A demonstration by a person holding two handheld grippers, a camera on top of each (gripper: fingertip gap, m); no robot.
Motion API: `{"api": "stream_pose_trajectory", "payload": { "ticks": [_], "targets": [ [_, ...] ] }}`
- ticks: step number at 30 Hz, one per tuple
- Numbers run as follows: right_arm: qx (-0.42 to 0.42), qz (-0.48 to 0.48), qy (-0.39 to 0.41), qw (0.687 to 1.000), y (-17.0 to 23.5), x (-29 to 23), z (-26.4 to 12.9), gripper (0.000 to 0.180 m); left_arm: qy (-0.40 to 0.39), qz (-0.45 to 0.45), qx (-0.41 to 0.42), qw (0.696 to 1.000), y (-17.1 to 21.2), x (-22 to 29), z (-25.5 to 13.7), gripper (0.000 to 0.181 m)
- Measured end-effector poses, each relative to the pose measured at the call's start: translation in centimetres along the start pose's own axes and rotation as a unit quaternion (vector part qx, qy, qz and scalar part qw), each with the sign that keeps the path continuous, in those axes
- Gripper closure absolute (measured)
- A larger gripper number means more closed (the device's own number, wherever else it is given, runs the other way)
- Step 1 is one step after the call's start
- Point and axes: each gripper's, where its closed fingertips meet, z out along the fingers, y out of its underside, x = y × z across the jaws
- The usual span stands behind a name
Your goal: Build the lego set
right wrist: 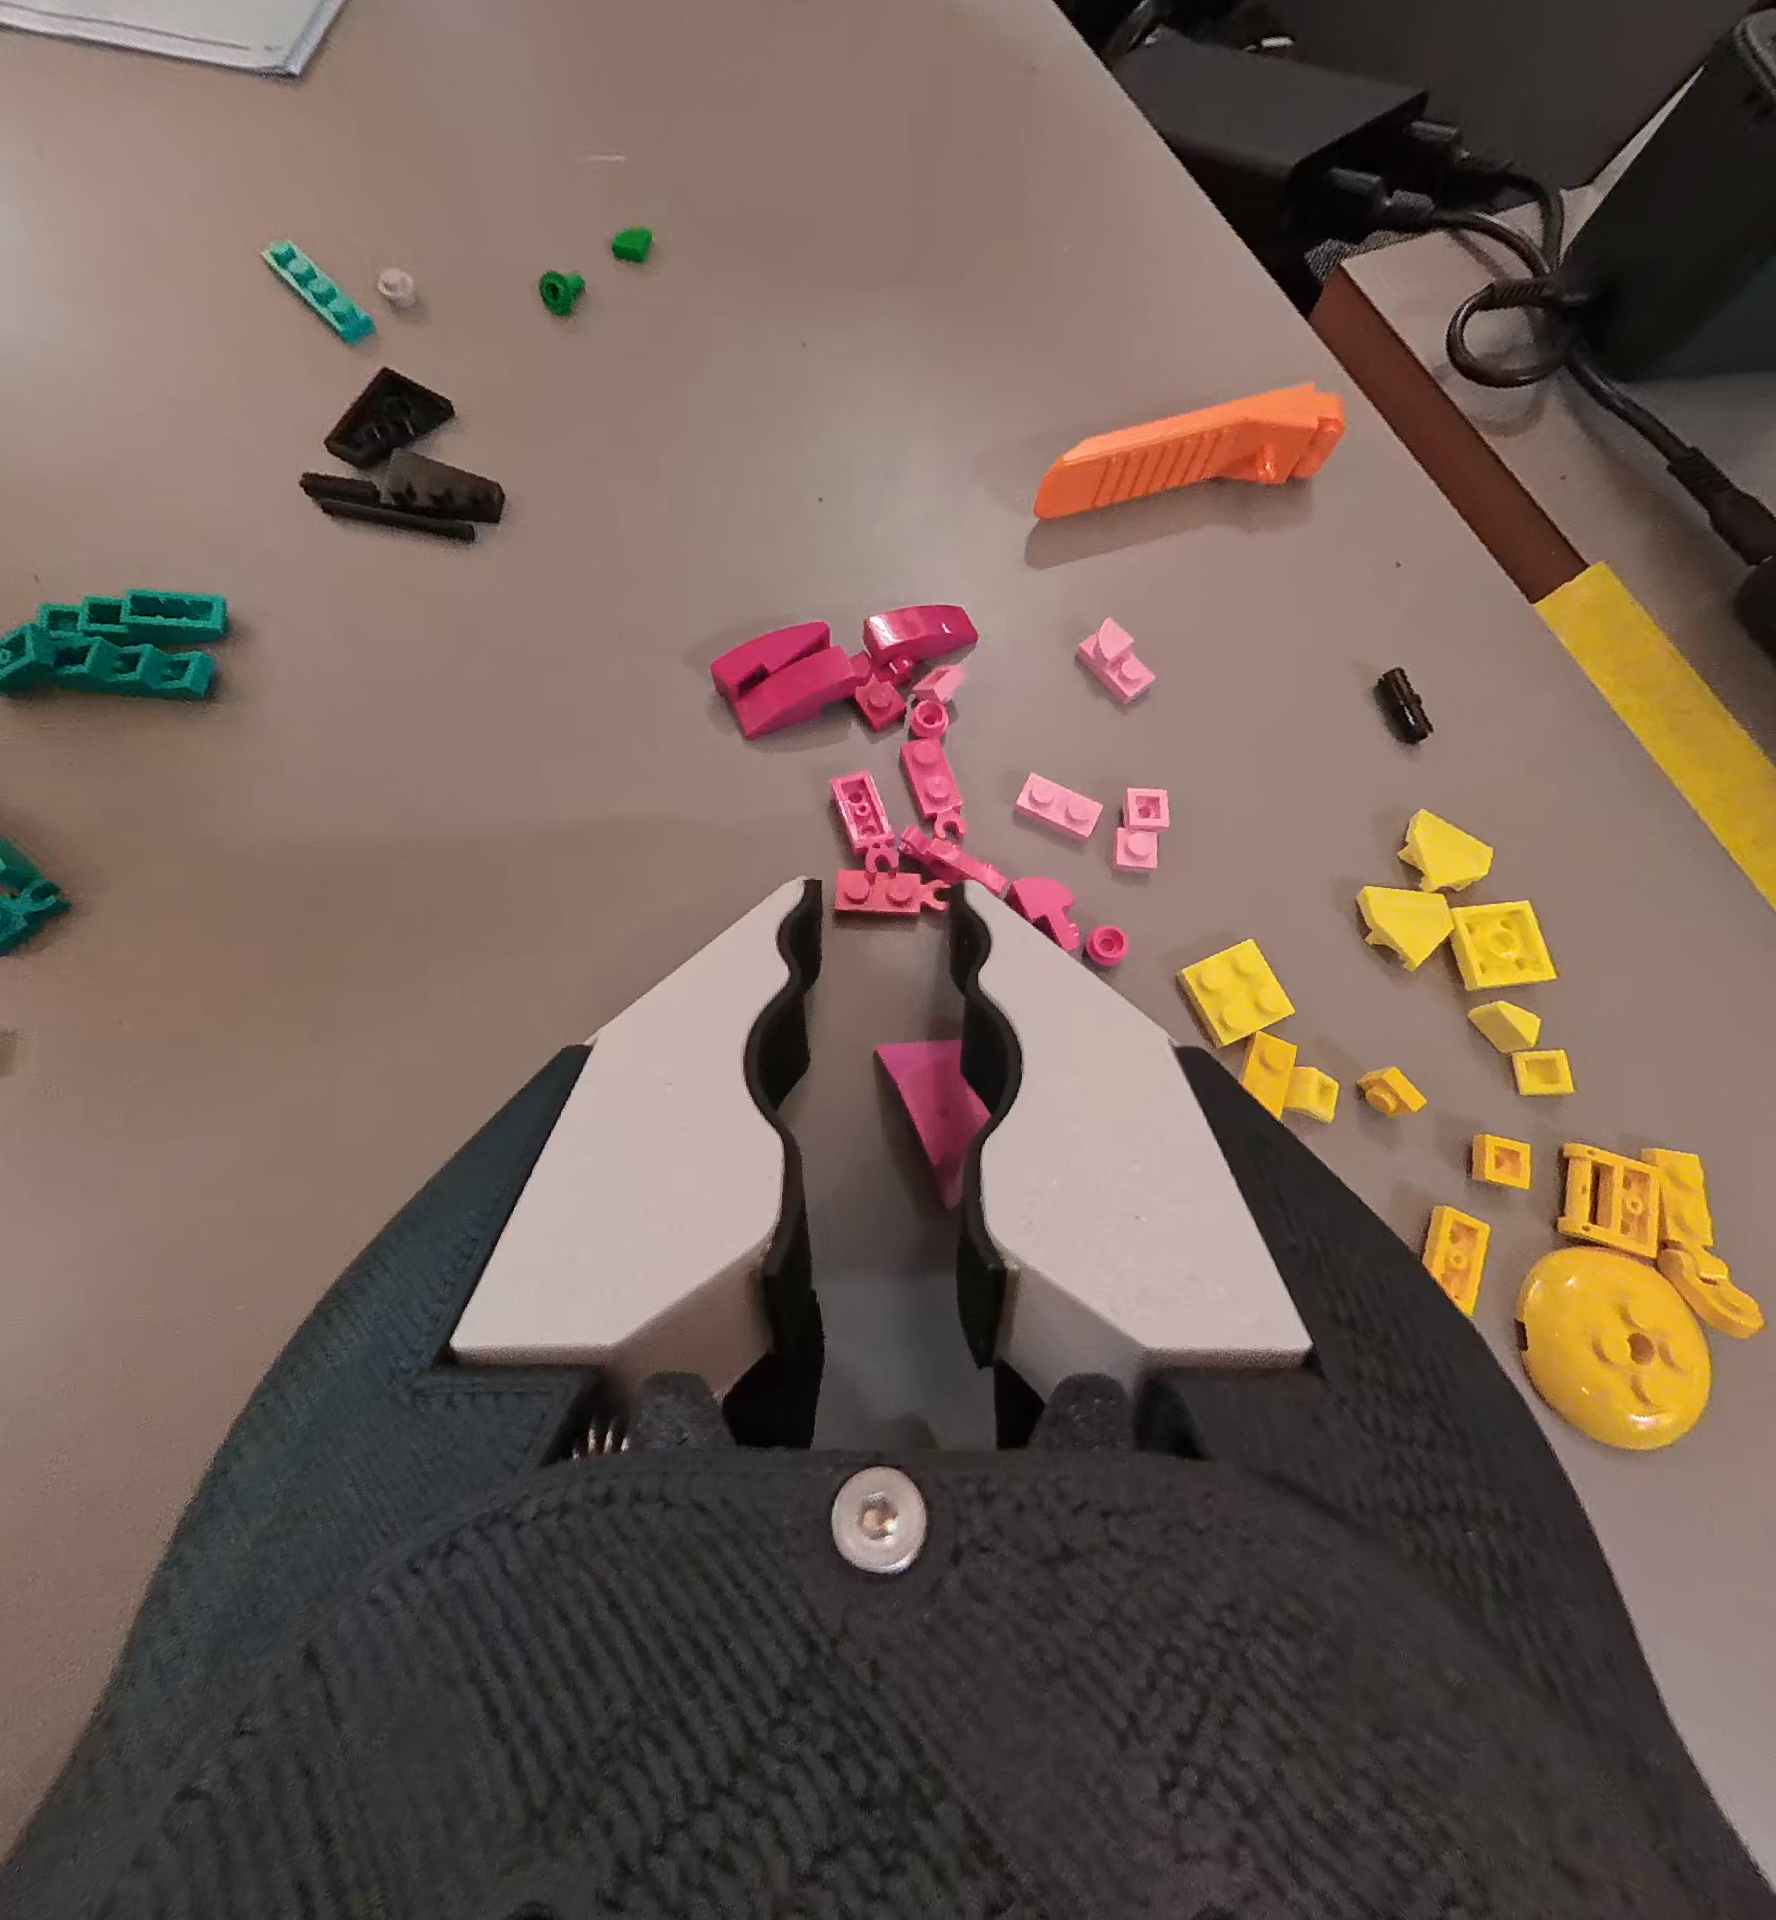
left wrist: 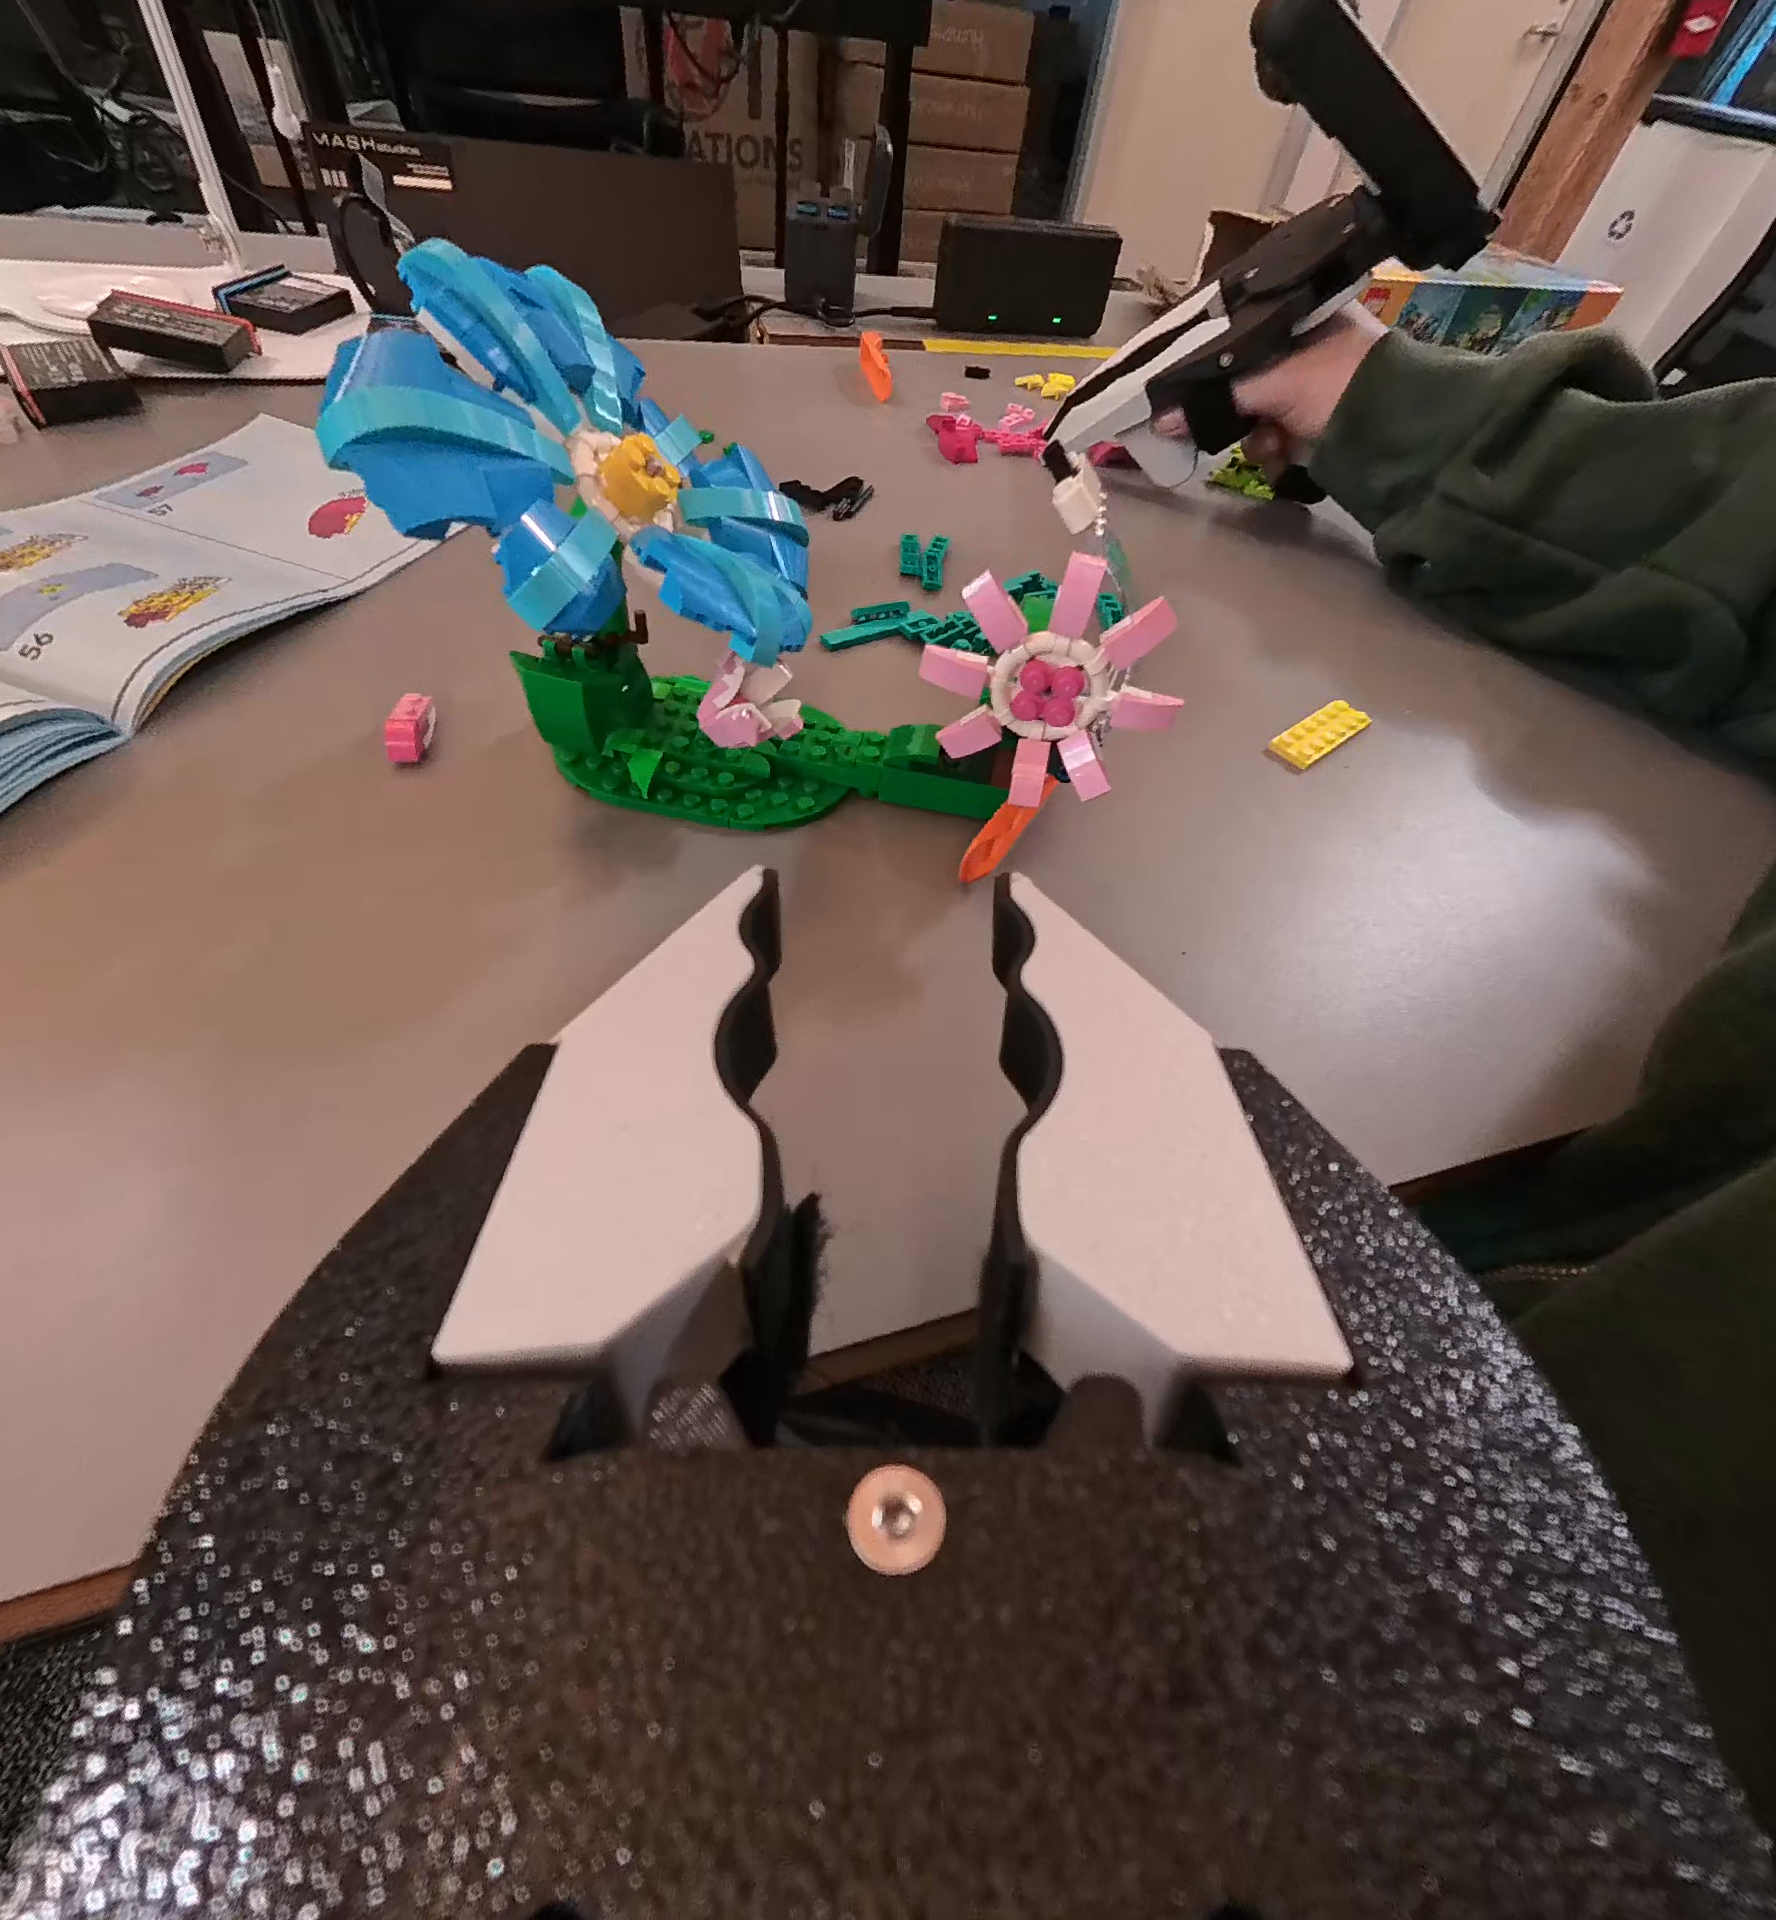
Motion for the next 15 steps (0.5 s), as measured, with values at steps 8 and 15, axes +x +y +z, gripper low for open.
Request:
{"api": "stream_pose_trajectory", "payload": {
  "ticks": [8,15],
  "targets": [
    [0.003,-0.007,0.003,1.0,-0.02,-0.13,0.01,0.159,0.001,0.002,0.0,1.0,-0.13,0.08,-0.12,0.142],
    [0.005,-0.012,0.005,1.0,-0.05,-0.18,0.03,0.159,0.002,0.001,0.0,1.0,-0.06,0.09,-0.09,0.142]
  ]
}}
